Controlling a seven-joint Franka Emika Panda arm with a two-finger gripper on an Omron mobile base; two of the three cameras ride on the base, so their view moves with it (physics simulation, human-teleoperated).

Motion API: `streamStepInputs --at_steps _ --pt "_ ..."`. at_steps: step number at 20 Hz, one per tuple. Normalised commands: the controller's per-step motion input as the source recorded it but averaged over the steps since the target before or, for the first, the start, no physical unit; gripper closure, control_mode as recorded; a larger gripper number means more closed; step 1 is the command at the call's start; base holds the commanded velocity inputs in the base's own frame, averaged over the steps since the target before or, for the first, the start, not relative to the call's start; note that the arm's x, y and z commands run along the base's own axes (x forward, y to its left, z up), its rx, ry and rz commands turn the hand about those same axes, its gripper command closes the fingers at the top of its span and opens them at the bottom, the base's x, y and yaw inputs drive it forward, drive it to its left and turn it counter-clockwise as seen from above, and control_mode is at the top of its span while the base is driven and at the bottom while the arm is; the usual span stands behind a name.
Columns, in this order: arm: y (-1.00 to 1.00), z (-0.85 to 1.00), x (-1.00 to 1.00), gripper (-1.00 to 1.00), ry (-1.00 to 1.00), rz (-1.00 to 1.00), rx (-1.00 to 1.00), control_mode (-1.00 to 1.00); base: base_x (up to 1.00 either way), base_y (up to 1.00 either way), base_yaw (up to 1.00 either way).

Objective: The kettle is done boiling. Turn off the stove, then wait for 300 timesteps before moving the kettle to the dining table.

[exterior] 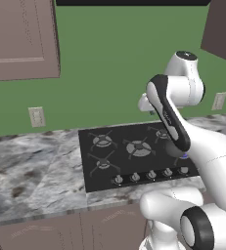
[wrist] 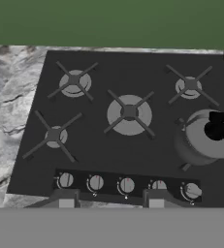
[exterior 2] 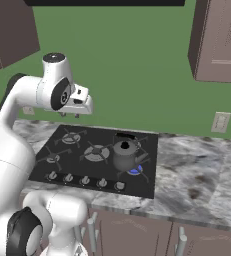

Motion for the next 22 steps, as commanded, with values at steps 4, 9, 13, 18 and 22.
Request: streamStepInputs --at_steps 4,9,13,18,22 --pt "-0.07 -0.03 0.0 -1.0 0.0 0.0 0.0 -1.0 0.0 0.0 0.0" --pt "-0.19 -0.09 0.0 -1.0 0.0 0.0 0.0 -1.0 0.0 0.0 0.0" --pt "-0.39 -0.08 0.0 -1.0 0.0 0.0 0.0 -1.0 0.0 0.0 0.0" --pt "-0.49 -0.12 -0.02 -1.0 0.0 0.0 -0.01 -1.0 0.0 0.0 0.0" --pt "-0.47 -0.16 -0.12 -1.0 0.0 0.0 -0.02 -1.0 0.0 0.0 0.0"
